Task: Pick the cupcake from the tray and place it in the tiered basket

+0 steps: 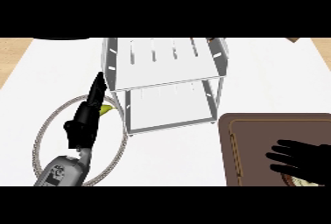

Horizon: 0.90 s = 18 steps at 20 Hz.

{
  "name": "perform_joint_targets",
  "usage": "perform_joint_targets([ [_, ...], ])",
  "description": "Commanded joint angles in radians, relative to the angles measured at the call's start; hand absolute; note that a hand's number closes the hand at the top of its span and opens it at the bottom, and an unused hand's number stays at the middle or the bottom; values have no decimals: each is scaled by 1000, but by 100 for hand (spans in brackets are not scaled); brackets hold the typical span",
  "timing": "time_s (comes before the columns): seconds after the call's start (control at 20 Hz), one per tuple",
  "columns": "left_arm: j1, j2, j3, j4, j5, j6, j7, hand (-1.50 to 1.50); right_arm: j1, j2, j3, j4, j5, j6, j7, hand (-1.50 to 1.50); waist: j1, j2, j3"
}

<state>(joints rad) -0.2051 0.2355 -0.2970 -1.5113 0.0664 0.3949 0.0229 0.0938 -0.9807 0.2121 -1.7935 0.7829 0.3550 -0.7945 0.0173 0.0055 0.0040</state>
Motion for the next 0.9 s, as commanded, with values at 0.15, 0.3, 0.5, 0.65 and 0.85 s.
perform_joint_targets([
  [0.15,53,19,11,-97,-17,-29,48,0,6,74,71,198,100,-136,-178,-150,-10,-7,-3],
  [0.3,47,-49,11,-7,-43,-13,-22,0,-51,89,61,254,91,-98,-208,-150,-15,-5,-4],
  [0.5,-3,-30,61,-13,-37,-54,34,0,-66,129,35,314,74,-110,-223,150,-18,-6,-4],
  [0.65,11,-39,62,-2,-51,-52,9,0,-136,205,56,397,102,-204,-260,150,-12,-4,-3],
  [0.85,58,-59,38,-48,-71,-42,16,0,-63,230,54,275,142,-312,-226,150,-20,-7,-4],
])
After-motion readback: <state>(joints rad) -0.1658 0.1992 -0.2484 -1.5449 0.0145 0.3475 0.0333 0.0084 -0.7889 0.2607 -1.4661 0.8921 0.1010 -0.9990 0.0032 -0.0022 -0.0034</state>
